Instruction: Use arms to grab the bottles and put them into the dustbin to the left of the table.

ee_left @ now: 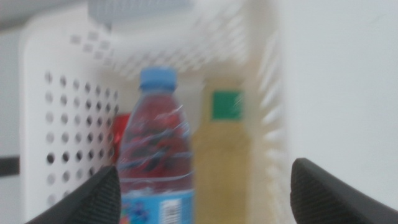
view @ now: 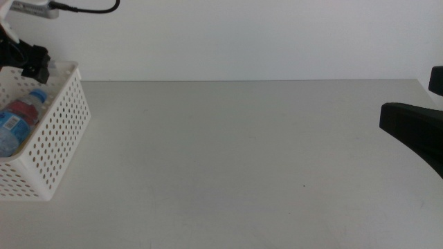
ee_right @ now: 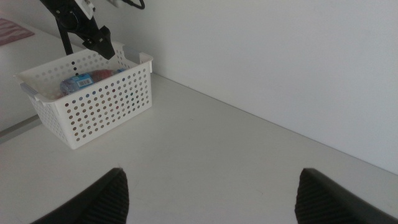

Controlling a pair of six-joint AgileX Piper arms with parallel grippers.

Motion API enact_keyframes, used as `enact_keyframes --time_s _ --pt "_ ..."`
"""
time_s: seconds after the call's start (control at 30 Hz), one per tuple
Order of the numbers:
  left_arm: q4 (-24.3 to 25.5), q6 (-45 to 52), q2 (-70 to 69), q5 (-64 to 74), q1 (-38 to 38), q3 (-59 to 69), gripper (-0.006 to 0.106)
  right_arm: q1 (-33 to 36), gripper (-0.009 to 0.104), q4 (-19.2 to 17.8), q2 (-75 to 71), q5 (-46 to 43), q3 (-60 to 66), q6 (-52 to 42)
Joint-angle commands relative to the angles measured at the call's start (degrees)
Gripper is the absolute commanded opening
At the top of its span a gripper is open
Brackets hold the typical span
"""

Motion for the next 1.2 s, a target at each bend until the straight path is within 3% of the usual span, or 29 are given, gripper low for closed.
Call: enact_keyframes --time_s 0.0,0.3,0.53,0.73,0.93,1.07,1.17 --pt "-1.2 -2.0 -5.5 -3.0 -1.2 -1.8 0.094 0.2 0.082 -0.1 0.0 -4.0 -1.5 -0.6" --pt "-14.4 1.2 -14.7 -0.1 -2.1 -1.5 0.094 0.2 0.082 -0.1 0.0 -4.0 -1.5 -0.6" --pt "-17.6 4.2 -23.5 2.4 -2.1 -0.5 0.094 0.2 0.082 -0.1 0.0 -4.0 -1.5 -0.6" --pt "-16.2 0.8 -36.9 -11.1 -2.1 11.7 0.094 0.2 0.082 -0.1 0.0 -4.0 -1.5 -0.6" --pt "-10.5 -2.7 -46.4 -22.7 -2.5 24.7 0.094 0.2 0.082 -0.1 0.0 -4.0 -1.5 -0.6" --pt "-4.5 -5.8 -49.3 -28.3 -7.2 28.8 0.094 0.2 0.082 -0.1 0.0 -4.0 -1.5 -0.6" --pt "-3.3 -8.3 -50.4 -29.6 -8.9 30.3 0.094 0.2 0.082 -0.1 0.0 -4.0 -1.5 -0.6"
